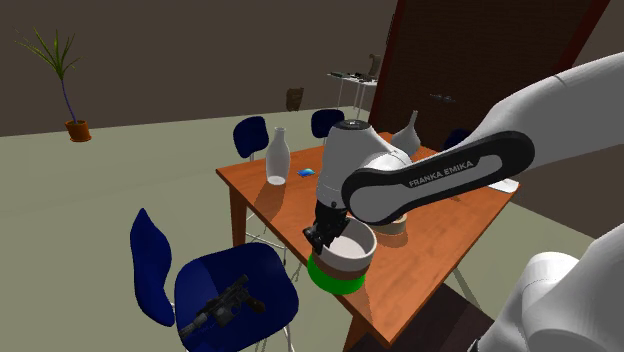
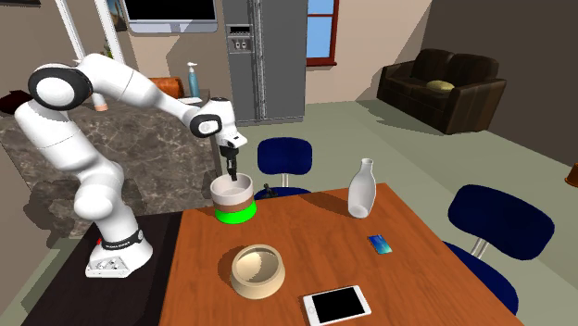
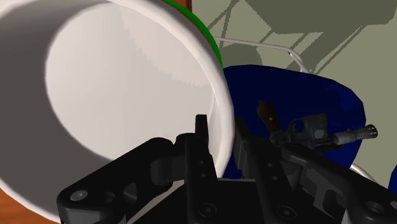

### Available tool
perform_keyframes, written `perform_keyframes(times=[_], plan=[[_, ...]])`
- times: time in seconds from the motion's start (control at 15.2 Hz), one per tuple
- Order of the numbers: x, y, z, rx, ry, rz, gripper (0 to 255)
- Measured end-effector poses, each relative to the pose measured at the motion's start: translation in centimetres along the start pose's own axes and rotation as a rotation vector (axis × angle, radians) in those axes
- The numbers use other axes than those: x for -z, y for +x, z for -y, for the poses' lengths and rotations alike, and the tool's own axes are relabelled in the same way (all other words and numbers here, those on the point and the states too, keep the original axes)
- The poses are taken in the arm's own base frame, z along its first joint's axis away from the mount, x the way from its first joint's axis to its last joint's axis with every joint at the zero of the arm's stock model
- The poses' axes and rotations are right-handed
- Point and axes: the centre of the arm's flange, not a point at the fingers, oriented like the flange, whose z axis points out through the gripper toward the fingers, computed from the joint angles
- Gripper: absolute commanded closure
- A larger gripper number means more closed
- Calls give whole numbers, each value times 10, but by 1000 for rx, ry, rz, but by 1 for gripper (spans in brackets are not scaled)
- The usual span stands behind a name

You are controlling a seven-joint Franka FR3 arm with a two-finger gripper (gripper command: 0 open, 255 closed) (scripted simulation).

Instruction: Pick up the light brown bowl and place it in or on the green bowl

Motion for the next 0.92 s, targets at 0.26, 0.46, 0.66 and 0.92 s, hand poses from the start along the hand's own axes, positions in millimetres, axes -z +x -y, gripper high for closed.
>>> perform_keyframes(times=[0.26, 0.46, 0.66, 0.92], plan=[[-4, 0, 0, 0, 1, -2, 255], [-4, 0, 0, 0, 1, -2, 255], [-5, 0, 0, 0, 1, -1, 0], [-5, 0, 0, 0, 1, -1, 0]])
